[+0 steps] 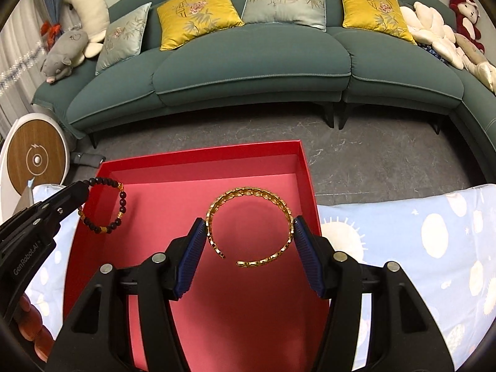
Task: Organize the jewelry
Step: 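Carry both bracelets into the red tray and open both tools, then withdraw both tools from the tray back over the remaining jewelry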
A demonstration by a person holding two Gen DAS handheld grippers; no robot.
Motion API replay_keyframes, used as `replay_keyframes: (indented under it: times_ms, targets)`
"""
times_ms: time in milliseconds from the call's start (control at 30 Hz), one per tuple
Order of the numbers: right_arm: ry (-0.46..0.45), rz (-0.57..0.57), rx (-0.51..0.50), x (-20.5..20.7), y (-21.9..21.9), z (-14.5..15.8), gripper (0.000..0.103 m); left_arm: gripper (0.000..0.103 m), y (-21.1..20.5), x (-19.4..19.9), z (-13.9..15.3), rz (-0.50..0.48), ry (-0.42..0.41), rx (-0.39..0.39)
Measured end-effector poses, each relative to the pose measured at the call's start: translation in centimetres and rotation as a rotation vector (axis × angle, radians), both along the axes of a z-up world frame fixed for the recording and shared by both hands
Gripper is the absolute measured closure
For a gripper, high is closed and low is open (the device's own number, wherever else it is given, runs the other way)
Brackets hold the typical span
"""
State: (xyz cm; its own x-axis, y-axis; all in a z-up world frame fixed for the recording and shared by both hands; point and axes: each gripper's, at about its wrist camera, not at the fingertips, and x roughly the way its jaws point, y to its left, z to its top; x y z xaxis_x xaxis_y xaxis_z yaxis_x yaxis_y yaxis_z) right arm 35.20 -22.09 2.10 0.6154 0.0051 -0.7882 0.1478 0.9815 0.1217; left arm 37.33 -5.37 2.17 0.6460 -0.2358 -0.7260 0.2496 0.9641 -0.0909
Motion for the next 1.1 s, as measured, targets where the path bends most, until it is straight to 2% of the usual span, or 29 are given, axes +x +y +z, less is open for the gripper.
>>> replay_keyframes:
  times_ms: [100, 167, 200, 300, 533, 700, 767, 900, 1100]
  targets:
    - [0.009, -0.001, -0.001, 0.4, 0.0, -0.6, 0.046, 0.097, 0.1, 0.6, -1.1, 0.013, 0.027, 0.005]
    - [0.009, 0.004, -0.008, 0.5, 0.1, -0.8, 0.043, 0.093, 0.2, 0.9, -1.5, 0.021, 0.037, 0.000]
    - [0.006, 0.006, -0.010, 0.5, 0.1, -0.9, 0.041, 0.089, 0.3, 1.0, -1.7, 0.024, 0.041, 0.003]
    - [-0.048, -0.012, 0.007, -0.4, -0.4, -0.2, 0.036, 0.067, 0.6, 0.8, -1.5, 0.037, 0.032, 0.014]
    - [-0.172, -0.023, 0.095, -7.4, -3.0, 5.2, 0.036, 0.066, 4.3, -4.5, 2.8, 0.014, -0.054, -0.049]
    - [-0.207, -0.021, 0.089, -13.9, -3.7, 9.3, 0.036, 0.064, 6.1, -10.3, 5.7, 0.005, -0.086, -0.032]
    - [-0.215, -0.012, 0.072, -16.5, -3.4, 10.5, 0.036, 0.062, 6.9, -12.3, 6.4, 0.000, -0.076, -0.049]
    - [-0.242, -0.010, 0.032, -21.4, -2.0, 11.9, 0.036, 0.054, 8.4, -16.0, 7.5, 0.010, -0.050, -0.091]
    - [-0.252, -0.006, 0.065, -27.3, -0.3, 11.4, 0.036, 0.054, 9.5, -21.1, 7.5, 0.044, -0.025, -0.103]
